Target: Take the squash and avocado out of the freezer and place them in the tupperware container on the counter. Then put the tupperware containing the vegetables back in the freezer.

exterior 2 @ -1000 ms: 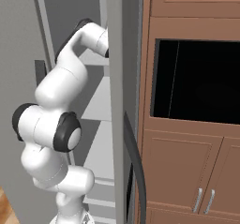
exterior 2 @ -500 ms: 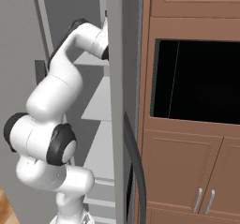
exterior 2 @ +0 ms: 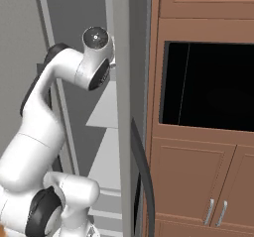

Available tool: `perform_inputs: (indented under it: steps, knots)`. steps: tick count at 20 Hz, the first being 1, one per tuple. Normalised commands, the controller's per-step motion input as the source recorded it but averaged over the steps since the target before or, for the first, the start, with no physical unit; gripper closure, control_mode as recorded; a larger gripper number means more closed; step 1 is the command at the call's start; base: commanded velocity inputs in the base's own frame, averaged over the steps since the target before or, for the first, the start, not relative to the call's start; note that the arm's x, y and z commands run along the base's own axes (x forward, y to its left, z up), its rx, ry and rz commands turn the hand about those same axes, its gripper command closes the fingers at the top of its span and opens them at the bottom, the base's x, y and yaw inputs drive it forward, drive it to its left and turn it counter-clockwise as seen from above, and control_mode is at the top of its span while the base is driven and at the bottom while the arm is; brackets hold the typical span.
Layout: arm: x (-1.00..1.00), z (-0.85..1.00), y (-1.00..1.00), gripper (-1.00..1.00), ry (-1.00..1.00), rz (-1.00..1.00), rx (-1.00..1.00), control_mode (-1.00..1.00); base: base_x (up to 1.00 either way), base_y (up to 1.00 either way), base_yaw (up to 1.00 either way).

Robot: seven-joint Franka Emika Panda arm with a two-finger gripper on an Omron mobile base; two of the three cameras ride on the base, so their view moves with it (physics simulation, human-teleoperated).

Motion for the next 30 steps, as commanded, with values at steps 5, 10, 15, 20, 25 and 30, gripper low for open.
perform_inputs:
  steps: [5,10,15,20,25,30]
  knots:
    - [-1.00,0.39,0.21,1.00,0.00,-0.15,0.02,-1.00,0.00,0.00,0.00]
    - [-1.00,0.40,0.10,1.00,0.17,-0.12,0.11,-1.00,0.00,0.00,0.00]
    - [-1.00,0.05,0.05,1.00,0.29,-0.08,0.12,-1.00,0.00,0.00,0.00]
    - [-1.00,0.00,0.13,1.00,0.20,-0.05,0.04,-1.00,0.00,0.00,0.00]
    - [-0.79,-0.07,0.08,1.00,0.06,-0.02,0.00,-1.00,0.00,0.00,0.00]
    - [-0.44,-0.14,0.01,1.00,0.00,0.00,0.00,-1.00,0.00,0.00,0.00]
